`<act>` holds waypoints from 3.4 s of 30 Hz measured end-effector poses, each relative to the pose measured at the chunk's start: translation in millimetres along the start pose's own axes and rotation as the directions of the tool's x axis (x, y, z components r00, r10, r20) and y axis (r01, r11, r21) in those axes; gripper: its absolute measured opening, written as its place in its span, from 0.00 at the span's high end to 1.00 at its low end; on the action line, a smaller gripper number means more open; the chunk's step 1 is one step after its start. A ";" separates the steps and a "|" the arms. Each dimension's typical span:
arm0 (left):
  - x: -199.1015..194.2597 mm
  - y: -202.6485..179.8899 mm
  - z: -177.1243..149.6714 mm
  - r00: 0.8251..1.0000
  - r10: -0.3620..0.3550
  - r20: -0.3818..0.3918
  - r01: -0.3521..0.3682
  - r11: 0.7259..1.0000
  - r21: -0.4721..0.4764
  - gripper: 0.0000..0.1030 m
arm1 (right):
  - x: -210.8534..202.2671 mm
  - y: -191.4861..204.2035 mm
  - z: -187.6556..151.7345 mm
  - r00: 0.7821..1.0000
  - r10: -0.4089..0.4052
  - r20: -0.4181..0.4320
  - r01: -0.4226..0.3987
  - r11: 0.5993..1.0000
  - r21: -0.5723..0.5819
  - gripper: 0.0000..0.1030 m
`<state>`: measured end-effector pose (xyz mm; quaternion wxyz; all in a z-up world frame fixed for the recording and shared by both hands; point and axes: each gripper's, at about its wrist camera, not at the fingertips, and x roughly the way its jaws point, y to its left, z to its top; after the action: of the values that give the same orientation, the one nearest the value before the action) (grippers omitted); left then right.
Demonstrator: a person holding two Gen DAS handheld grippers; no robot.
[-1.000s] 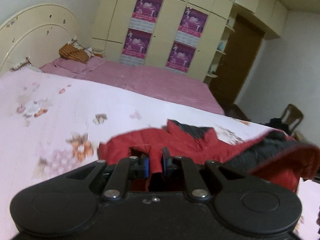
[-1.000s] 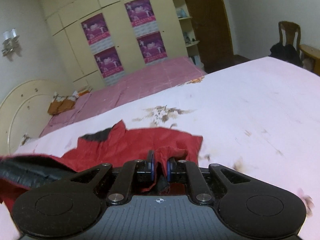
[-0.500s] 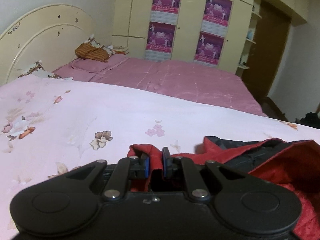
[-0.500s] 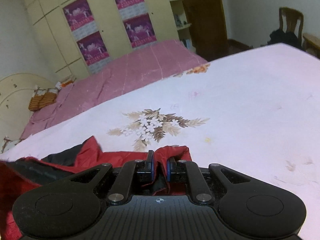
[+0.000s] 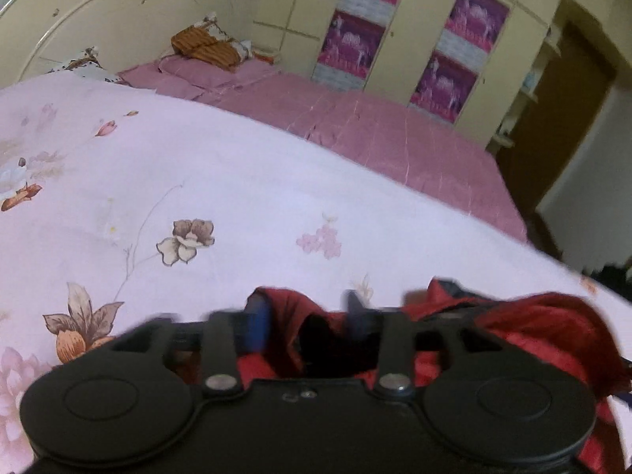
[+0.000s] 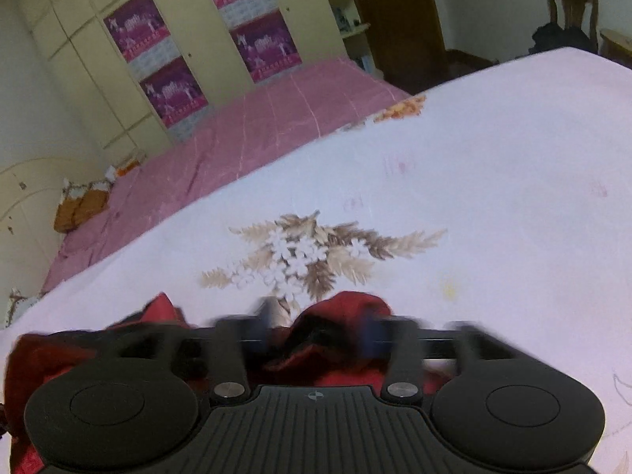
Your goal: Fold large clothes
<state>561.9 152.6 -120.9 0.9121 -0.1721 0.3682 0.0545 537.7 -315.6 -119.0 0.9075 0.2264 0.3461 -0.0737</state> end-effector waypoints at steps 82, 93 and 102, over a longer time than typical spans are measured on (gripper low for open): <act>-173.2 -10.7 -138.6 0.996 -0.035 -0.079 0.054 0.967 0.247 0.21 | -163.0 9.5 -157.0 0.998 -0.009 -0.066 -0.013 0.943 -0.331 0.13; -186.6 29.4 -156.5 0.990 -0.096 -0.104 0.097 0.995 0.008 0.29 | -185.2 6.3 -166.6 0.998 0.043 -0.038 -0.052 0.954 -0.295 0.14; -154.0 -6.1 -140.7 0.995 -0.098 -0.008 0.098 0.988 0.118 0.39 | -155.6 44.2 -166.2 0.996 0.085 -0.004 -0.081 0.920 -0.383 0.27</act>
<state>360.0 101.3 -107.2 0.9218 -0.1358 0.3629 -0.0123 335.0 -203.2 -109.5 0.9387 0.0588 0.3382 0.0324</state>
